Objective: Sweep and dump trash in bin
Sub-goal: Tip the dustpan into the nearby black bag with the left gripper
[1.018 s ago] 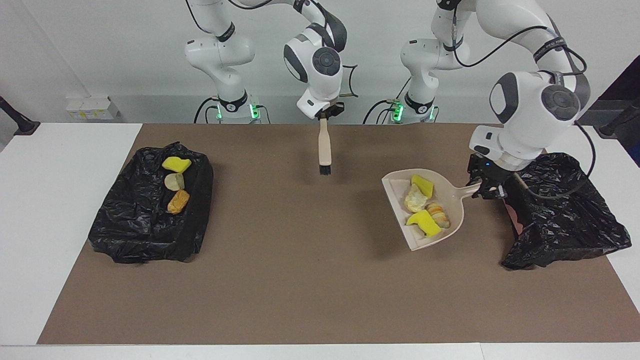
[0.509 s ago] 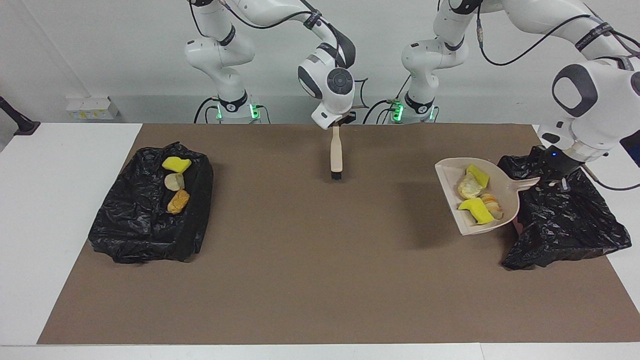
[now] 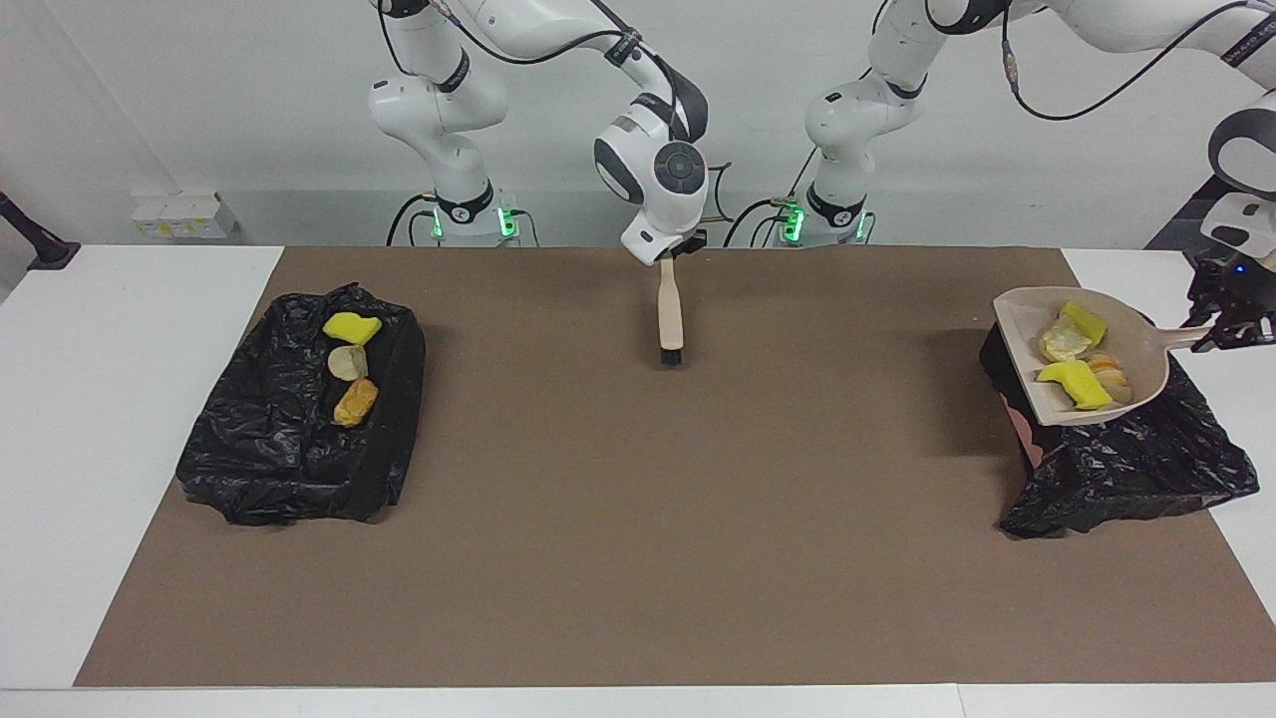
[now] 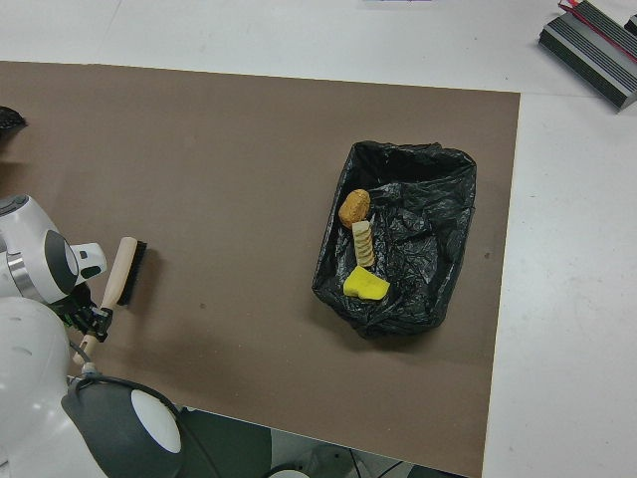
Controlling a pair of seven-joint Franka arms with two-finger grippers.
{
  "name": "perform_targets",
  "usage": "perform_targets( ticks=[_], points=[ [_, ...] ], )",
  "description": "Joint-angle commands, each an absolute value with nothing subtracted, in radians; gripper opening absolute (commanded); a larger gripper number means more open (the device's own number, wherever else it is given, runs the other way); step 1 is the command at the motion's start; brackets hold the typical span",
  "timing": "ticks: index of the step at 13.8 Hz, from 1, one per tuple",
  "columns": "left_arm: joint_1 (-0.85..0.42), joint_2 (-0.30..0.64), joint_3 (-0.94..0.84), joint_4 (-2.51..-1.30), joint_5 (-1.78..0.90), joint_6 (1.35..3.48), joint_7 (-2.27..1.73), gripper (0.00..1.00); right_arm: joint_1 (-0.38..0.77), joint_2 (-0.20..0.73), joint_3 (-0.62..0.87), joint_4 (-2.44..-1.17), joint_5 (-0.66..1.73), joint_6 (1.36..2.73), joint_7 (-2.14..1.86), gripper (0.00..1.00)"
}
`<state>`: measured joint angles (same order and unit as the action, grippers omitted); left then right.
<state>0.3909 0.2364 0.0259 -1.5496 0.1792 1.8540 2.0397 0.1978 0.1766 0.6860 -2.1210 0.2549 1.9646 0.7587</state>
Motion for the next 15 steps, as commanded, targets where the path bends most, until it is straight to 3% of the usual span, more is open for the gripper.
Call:
perform_targets(
  ticks=[1,6,11,12,13,15],
  points=[
    [0.407,0.256,0.024,-1.519,0.262,1.916,2.042,0.0,0.186,0.183,0.695,-2.135,0.245,1.994,0.733,0.0],
    [0.391,0.249,0.026,-1.554,0.504,2.025,1.93,0.0,0.176,0.181,0.693,-2.163,0.245,2.011,0.683,0.17],
    [0.315,0.177,0.025,-1.675,0.809,2.016,1.7,0.0,0.169,0.187,0.693,-2.164,0.253,2.037,0.678,0.28],
    [0.301,0.151,0.023,-1.715,0.878,2.016,1.633,0.0,0.169,0.192,0.693,-2.161,0.252,2.039,0.669,0.6],
    [0.284,0.123,0.025,-1.761,0.925,2.016,1.576,0.0,0.169,0.202,0.693,-2.145,0.247,2.039,0.651,1.0],
    [0.281,0.107,0.023,-1.782,1.02,2.019,1.539,0.0,0.166,0.21,0.683,-2.115,0.214,2.052,0.655,1.0]
  ],
)
